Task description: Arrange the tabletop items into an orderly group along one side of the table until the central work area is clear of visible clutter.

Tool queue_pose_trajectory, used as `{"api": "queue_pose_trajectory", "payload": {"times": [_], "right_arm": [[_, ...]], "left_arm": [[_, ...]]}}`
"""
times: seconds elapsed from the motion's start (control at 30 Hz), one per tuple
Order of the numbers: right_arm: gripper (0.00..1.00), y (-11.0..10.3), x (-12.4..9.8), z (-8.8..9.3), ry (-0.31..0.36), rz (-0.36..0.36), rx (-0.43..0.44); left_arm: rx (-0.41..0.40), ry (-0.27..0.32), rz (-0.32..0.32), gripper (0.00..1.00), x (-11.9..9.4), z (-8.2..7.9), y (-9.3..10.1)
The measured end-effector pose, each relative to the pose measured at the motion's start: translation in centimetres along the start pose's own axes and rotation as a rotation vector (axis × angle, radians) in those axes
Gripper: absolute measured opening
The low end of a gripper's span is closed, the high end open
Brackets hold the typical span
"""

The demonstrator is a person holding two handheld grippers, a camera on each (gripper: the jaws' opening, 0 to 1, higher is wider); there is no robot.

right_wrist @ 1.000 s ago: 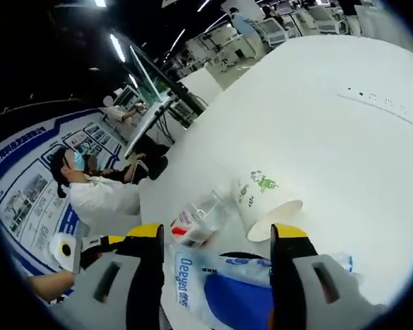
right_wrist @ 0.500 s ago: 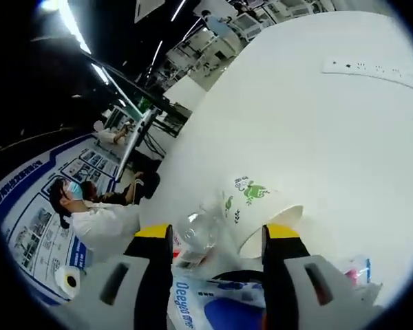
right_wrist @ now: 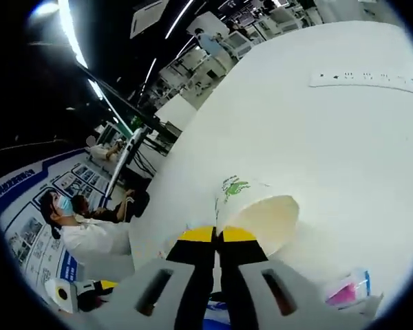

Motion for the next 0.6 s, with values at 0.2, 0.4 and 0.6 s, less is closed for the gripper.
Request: {"api": "queue_pose_trajectory", "payload": {"times": [0.2, 0.4, 0.6], "right_arm": [[0.0, 0.3, -1.0, -1.1, -0.027, -0.02, -0.08], [0.0, 1.2, -3.3, -3.2, -0.091, -0.043, -0.234], [0.0, 2.8, -5.8, -4.9, -0.244, -0.016, -0.523]], "left_arm": [[0.012, -0.015, -0.001, 0.62, 0.1, 0.1, 0.0], [0.013, -0.015, -0.002, 0.61, 0.1, 0.1, 0.0], [0.025, -0.021, 0.001, 0.6, 0.1, 0.1, 0.2]]}}
Point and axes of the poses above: the point that each gripper's makers call its tool centre point, and the gripper's own axes: x roughly forward along the fingers, y roughly to its right, z roughly out of its underside, the point moved 10 cm from there along -x, roughly backward along the fingers, and after that the axes turned 4 degrees about -x, right-handed, at the moved point
